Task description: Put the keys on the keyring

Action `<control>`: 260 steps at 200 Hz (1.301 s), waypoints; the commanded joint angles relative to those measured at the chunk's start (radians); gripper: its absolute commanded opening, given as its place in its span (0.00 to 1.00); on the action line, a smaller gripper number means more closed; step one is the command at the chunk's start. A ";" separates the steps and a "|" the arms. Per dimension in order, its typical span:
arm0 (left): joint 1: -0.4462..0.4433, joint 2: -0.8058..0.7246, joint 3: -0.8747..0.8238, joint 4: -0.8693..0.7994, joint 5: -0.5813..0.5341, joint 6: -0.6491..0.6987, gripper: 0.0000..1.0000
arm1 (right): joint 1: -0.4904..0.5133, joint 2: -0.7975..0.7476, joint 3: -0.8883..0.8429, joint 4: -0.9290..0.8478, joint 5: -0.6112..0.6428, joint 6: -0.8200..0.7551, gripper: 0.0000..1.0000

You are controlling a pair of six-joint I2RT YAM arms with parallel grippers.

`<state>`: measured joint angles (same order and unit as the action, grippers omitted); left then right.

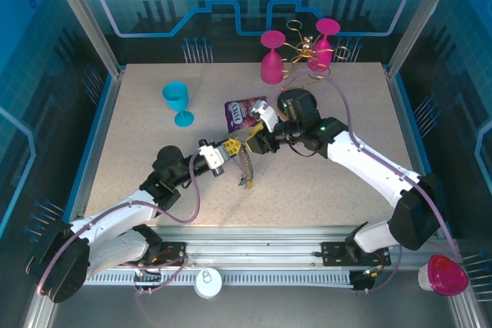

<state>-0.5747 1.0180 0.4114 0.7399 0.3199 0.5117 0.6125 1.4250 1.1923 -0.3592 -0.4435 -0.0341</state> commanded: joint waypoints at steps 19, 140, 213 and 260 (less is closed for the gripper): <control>-0.011 -0.033 -0.009 0.098 -0.005 -0.145 0.00 | -0.051 -0.138 -0.083 0.077 -0.010 -0.005 0.50; 0.161 0.078 0.070 0.242 0.365 -0.690 0.00 | -0.048 -0.245 -0.292 0.434 -0.201 -0.188 0.40; 0.162 0.089 0.096 0.265 0.443 -0.702 0.00 | -0.038 -0.190 -0.270 0.466 -0.263 -0.146 0.31; 0.162 0.090 0.096 0.266 0.446 -0.695 0.00 | -0.030 -0.187 -0.270 0.468 -0.300 -0.140 0.25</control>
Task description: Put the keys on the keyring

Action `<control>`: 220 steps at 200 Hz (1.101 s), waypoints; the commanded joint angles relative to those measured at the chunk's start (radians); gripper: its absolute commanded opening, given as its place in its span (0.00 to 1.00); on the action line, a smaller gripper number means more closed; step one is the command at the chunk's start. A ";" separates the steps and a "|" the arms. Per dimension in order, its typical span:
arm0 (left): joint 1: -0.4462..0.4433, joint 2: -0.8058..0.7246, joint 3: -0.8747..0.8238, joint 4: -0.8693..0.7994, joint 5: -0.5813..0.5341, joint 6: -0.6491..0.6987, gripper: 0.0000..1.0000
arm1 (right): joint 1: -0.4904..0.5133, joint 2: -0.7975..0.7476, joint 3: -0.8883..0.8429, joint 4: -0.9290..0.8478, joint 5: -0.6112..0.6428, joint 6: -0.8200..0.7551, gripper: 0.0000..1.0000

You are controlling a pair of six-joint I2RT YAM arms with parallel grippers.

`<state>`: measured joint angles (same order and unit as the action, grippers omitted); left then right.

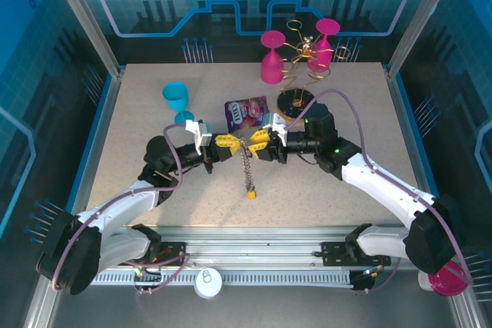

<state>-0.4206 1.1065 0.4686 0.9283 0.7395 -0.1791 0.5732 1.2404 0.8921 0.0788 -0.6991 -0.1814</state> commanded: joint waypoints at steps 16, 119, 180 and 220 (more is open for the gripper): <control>0.007 0.003 0.038 0.081 0.029 -0.002 0.00 | 0.011 -0.003 0.031 0.030 -0.047 0.008 0.22; 0.008 0.016 0.044 0.096 0.034 -0.002 0.00 | 0.022 0.028 0.050 0.011 -0.060 -0.002 0.01; -0.004 0.026 0.065 0.103 0.035 -0.005 0.00 | 0.051 0.067 0.068 -0.028 -0.068 -0.017 0.00; -0.004 0.039 0.060 0.103 0.029 0.007 0.00 | 0.033 0.021 0.045 0.003 -0.025 0.005 0.13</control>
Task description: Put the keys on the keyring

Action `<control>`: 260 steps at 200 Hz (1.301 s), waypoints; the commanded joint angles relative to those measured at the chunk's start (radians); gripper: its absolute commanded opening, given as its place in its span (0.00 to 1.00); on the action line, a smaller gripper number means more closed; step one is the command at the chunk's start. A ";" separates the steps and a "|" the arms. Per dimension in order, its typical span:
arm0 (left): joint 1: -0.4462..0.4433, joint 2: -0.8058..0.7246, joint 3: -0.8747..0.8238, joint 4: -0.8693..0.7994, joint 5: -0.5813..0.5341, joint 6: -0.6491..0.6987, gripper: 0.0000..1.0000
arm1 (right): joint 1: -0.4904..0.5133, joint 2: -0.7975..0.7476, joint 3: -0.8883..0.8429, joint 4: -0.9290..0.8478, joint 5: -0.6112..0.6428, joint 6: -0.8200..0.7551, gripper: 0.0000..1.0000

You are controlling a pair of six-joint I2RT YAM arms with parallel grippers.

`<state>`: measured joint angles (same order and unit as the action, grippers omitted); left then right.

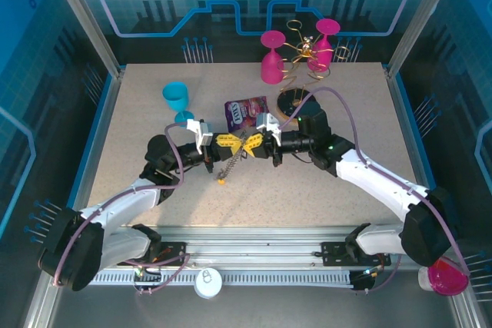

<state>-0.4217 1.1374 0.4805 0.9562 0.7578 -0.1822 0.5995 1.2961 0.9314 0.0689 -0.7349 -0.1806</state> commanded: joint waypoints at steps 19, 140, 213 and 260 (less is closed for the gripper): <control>-0.003 0.012 0.042 0.079 0.010 0.016 0.00 | -0.006 -0.056 -0.014 0.032 0.020 0.010 0.18; -0.003 0.019 0.034 0.064 -0.037 0.031 0.00 | -0.003 -0.030 0.007 0.048 -0.008 0.046 0.00; -0.013 -0.047 0.113 -0.498 -0.073 0.364 0.21 | 0.013 0.019 0.136 -0.314 0.097 -0.112 0.00; -0.038 -0.042 0.183 -0.758 -0.048 0.542 0.18 | 0.048 0.081 0.243 -0.447 0.146 -0.179 0.00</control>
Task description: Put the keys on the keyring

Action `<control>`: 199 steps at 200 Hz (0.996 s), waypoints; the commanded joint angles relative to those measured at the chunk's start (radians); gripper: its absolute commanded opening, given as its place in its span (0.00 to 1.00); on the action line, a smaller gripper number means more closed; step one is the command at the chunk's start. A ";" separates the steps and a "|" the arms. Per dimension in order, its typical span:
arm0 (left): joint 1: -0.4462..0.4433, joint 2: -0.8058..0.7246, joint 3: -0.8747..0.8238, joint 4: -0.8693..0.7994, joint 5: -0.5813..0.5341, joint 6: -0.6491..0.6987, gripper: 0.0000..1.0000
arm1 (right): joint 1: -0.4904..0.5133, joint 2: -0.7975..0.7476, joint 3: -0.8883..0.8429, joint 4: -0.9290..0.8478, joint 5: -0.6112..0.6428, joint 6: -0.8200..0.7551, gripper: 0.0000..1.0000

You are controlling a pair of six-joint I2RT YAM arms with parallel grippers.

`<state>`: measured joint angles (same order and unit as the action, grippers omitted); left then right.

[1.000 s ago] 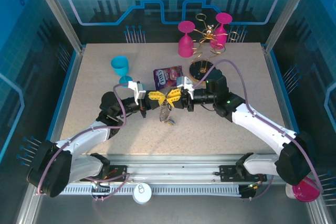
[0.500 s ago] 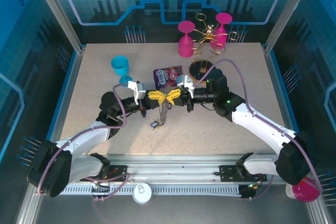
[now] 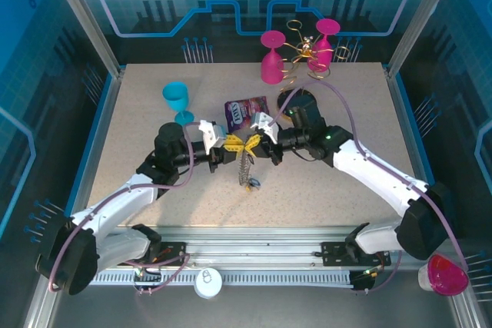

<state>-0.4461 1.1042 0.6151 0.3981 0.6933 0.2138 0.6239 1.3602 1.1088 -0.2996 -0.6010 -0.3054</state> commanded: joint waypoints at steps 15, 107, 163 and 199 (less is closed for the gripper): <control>-0.013 -0.013 0.045 -0.216 0.014 0.156 0.20 | 0.027 0.026 0.078 -0.088 0.024 -0.051 0.00; -0.014 -0.011 0.042 -0.294 -0.004 0.193 0.06 | 0.051 0.038 0.063 -0.070 0.049 -0.028 0.00; -0.014 -0.037 0.029 -0.260 0.000 0.195 0.00 | 0.028 0.008 0.030 0.000 0.004 0.039 0.00; -0.013 -0.079 -0.036 -0.105 -0.030 0.172 0.00 | -0.040 -0.048 -0.066 0.065 -0.006 0.112 0.42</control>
<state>-0.4549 1.0676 0.6140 0.1677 0.6659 0.3920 0.6212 1.3632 1.0958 -0.3065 -0.5766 -0.2558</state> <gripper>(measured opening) 0.049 0.379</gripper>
